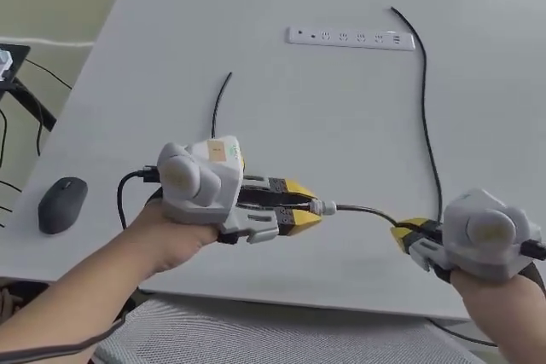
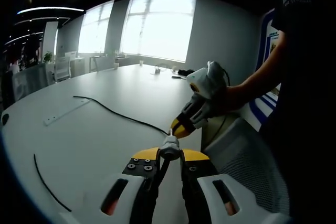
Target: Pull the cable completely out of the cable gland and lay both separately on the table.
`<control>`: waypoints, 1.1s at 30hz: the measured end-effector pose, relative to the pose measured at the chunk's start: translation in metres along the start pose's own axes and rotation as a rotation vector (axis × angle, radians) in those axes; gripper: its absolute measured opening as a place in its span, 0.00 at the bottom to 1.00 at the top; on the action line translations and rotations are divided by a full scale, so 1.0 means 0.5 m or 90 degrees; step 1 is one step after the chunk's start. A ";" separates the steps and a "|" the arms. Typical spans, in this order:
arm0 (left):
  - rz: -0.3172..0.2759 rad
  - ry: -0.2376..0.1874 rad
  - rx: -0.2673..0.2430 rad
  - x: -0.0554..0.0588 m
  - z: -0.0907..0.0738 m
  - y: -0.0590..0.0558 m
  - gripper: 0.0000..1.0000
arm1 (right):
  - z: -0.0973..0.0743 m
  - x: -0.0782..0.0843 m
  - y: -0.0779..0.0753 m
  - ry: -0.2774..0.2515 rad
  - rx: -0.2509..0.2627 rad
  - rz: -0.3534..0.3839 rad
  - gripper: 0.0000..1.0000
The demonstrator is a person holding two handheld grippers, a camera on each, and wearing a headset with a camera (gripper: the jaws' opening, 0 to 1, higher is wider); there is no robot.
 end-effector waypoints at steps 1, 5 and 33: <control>0.000 0.002 -0.002 0.001 0.000 0.000 0.15 | 0.000 0.001 0.001 -0.001 0.001 -0.005 0.00; -0.001 0.006 -0.014 0.003 0.000 0.005 0.15 | 0.000 0.003 0.003 -0.003 -0.002 -0.001 0.01; 0.000 0.005 -0.018 -0.004 -0.005 0.003 0.15 | -0.048 -0.107 0.105 -0.050 0.004 -0.257 0.15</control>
Point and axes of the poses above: the centre of the closed fingertips' face, and the gripper's own axes: z roughly forward along the fingers, y roughly to its left, x roughly out of its underside, the point moved 7 cm from there along -z, roughly backward along the fingers, and after that the axes turned 1 degree about -y, right-handed, at the moved point
